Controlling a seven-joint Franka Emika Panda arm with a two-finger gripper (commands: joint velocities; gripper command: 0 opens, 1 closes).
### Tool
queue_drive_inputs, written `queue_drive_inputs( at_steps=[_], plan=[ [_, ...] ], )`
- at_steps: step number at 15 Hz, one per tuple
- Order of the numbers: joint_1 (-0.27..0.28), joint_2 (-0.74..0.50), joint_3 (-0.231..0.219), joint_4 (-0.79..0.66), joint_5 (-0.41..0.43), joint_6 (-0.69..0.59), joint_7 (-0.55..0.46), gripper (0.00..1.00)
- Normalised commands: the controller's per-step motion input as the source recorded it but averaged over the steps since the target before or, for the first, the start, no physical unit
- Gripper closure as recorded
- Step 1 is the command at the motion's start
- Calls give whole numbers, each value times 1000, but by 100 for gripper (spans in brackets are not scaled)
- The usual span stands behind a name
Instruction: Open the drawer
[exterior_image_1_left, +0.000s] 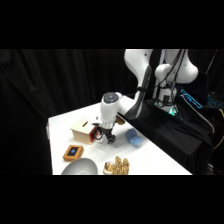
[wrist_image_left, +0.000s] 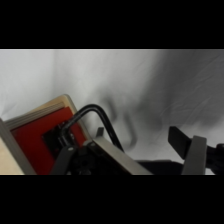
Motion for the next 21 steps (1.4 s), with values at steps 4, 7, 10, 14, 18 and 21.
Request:
queue_drive_inputs(
  at_steps=[4,7,10,14,18,21],
  plan=[
    [83,114,-109,50,24,193,-98,0],
    [-26,10,34,-13,154,121,-230,0],
    [-38,-79,108,-92,192,74,-231,0],
    [-27,-80,153,-139,201,73,-204,0],
    [38,-87,138,-200,181,101,-143,0],
    [139,-114,89,-259,150,116,-62,0]
  ],
)
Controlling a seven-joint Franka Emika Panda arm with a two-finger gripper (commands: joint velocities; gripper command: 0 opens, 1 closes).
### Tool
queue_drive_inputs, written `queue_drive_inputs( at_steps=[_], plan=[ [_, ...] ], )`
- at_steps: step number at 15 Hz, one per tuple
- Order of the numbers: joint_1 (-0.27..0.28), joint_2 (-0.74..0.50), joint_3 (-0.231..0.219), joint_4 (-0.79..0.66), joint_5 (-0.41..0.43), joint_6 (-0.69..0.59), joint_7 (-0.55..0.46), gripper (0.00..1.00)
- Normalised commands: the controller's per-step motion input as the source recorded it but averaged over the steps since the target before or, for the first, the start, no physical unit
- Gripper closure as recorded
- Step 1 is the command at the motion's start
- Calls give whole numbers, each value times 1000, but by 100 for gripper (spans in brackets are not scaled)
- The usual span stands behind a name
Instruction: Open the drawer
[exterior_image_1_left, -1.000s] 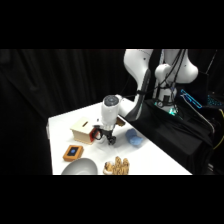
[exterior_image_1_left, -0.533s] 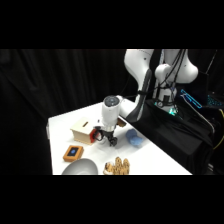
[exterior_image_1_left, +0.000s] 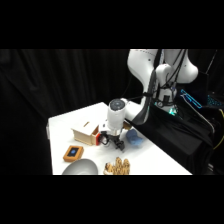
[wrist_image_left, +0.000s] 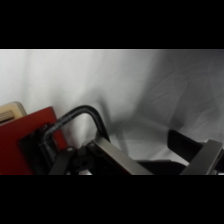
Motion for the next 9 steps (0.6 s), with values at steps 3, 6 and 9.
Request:
queue_drive_inputs(
  at_steps=[3,6,9],
  plan=[
    [217,-167,39,-294,109,100,25,0],
    [236,-223,21,-304,80,57,81,0],
    [194,-263,27,-275,83,1,94,0]
  ],
)
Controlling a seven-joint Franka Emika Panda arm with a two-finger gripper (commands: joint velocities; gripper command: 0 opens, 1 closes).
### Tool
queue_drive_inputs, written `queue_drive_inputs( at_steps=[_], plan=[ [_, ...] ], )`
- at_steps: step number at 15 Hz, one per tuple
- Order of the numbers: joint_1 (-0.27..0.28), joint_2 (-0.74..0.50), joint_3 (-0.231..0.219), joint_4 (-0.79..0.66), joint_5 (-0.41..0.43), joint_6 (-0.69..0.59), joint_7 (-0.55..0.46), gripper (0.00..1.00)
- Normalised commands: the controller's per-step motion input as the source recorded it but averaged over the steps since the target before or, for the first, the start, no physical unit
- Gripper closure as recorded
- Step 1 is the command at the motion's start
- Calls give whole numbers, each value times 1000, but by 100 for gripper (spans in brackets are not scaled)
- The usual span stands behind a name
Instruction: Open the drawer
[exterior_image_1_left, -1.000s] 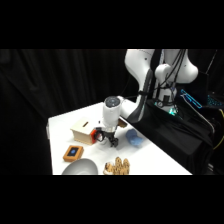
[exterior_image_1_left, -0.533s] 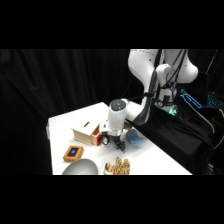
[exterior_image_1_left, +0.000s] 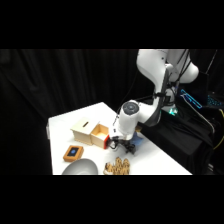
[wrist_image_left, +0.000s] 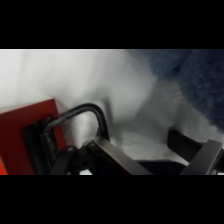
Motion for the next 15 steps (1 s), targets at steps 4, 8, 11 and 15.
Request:
queue_drive_inputs(
  at_steps=[4,8,11,15],
  plan=[
    [114,-271,5,-183,74,-94,57,0],
    [-161,-372,115,-69,166,-426,-200,0],
    [-344,-419,289,-5,319,-582,-421,0],
    [-275,-398,270,60,363,-563,-411,0]
  ],
)
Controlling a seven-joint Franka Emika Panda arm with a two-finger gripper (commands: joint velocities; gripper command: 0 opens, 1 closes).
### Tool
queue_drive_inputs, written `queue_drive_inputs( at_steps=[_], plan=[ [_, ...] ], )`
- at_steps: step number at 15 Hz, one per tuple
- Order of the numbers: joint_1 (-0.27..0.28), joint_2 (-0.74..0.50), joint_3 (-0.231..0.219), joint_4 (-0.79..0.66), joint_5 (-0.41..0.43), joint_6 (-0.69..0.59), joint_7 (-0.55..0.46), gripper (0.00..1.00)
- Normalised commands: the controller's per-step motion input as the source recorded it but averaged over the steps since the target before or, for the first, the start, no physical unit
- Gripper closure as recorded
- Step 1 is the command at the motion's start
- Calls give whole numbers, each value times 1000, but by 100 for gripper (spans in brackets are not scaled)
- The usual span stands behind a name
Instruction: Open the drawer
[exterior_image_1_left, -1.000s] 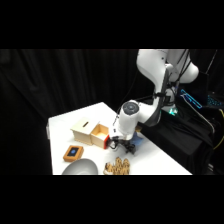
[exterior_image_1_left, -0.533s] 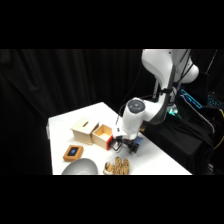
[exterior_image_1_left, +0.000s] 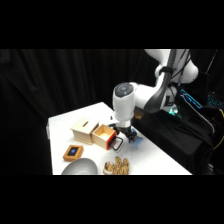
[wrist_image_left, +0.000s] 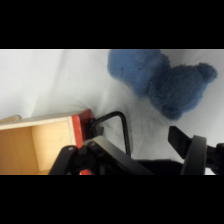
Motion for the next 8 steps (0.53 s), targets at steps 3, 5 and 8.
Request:
queue_drive_inputs(
  at_steps=[3,5,8],
  plan=[
    [-182,-350,163,115,297,-494,-306,0],
    [-148,-277,100,143,235,-424,-249,0],
    [-135,-179,62,168,194,-338,-201,0]
  ],
)
